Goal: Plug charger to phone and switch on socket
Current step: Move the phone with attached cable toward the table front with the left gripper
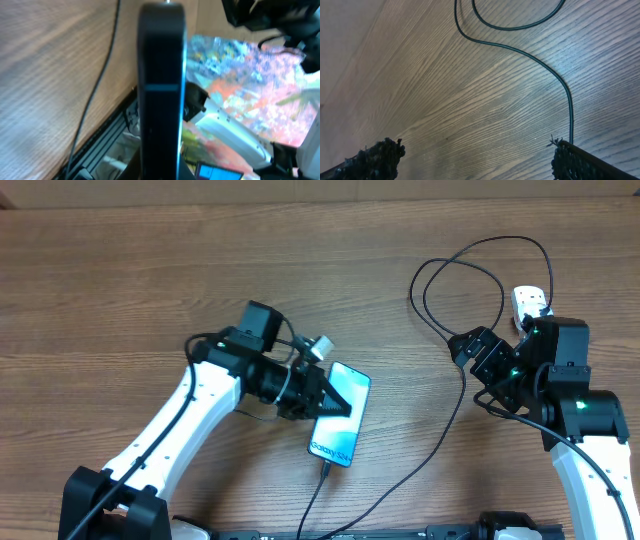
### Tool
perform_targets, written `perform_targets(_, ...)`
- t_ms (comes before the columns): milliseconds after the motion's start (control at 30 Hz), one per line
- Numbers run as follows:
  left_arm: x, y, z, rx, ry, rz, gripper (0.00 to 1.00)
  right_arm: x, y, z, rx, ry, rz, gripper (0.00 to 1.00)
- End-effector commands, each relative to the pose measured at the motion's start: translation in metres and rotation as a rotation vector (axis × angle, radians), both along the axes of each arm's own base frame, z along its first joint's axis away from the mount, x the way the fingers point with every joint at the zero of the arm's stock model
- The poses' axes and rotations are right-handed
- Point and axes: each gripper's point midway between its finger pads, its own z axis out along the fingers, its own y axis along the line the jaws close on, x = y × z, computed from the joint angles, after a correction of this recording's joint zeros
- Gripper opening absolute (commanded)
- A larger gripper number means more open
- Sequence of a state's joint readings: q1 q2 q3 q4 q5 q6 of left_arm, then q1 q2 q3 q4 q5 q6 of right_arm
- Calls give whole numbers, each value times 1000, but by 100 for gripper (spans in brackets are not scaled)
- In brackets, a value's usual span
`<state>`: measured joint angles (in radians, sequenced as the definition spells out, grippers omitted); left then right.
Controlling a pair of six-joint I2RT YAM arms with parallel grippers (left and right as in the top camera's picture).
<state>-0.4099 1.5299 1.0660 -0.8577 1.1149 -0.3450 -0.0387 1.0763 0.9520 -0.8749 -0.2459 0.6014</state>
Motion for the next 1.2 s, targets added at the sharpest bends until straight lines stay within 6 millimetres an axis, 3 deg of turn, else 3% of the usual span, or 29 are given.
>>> perform_targets(0,-14,-13,17,-75,17,-54,4,3,-3,10,-19,-33,-1,100)
perform_targets(267,-27,-43,28,-166,-107,-168,5,3,-3,10,-19,-33,-1,100)
perform_targets(467,-31,-59,36,-178,-78,-169,4,3,-3,10,-19,-33,-1,100)
perform_targets(1167,-34,-62,38,-191,-75,-182,4,3,-3,10,-19,-33,-1,100)
